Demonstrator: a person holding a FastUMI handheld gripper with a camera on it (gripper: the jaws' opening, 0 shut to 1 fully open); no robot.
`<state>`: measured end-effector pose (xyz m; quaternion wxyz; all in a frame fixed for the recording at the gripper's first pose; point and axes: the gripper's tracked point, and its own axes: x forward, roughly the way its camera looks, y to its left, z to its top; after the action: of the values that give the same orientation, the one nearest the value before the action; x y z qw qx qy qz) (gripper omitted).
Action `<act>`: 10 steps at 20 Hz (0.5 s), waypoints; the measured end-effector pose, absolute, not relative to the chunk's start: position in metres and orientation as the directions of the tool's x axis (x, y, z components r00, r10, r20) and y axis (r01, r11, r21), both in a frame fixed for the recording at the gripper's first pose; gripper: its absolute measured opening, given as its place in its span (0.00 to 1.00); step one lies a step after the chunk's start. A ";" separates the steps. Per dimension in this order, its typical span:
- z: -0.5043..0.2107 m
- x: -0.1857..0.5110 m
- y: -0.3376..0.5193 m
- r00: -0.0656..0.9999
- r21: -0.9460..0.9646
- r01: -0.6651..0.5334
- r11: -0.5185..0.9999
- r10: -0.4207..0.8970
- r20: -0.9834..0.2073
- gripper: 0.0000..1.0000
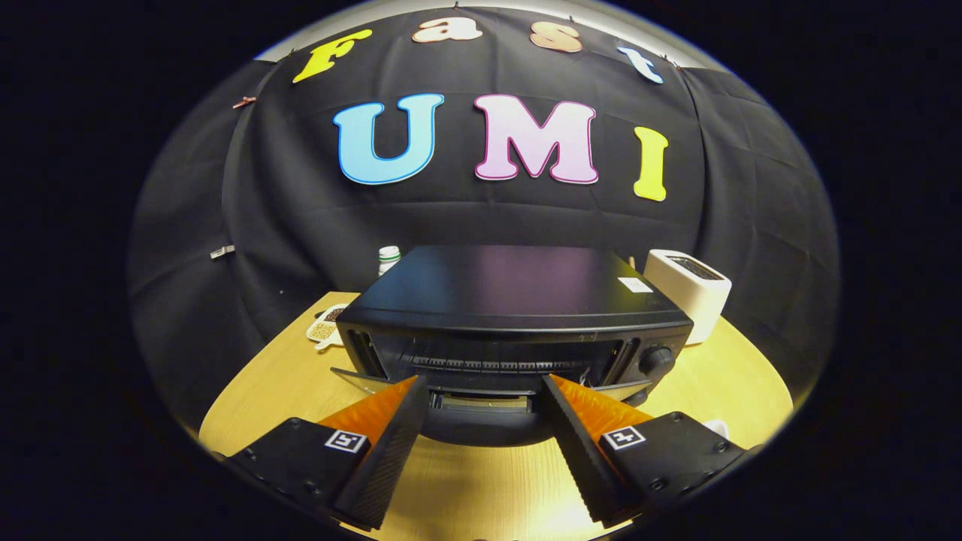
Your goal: Open the toaster oven, put the food inside, and close the toaster oven door.
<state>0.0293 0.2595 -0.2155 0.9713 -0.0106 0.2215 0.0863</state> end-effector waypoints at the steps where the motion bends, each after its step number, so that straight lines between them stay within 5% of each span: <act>1: -0.218 0.025 0.259 0.882 0.019 -0.177 0.984 0.167 -0.441 0.98; 10: -0.265 -0.038 0.251 0.798 -0.023 -0.261 0.965 0.202 -0.568 0.98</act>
<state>-0.0375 0.2513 -0.2652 0.9468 -0.0501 0.2934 0.1222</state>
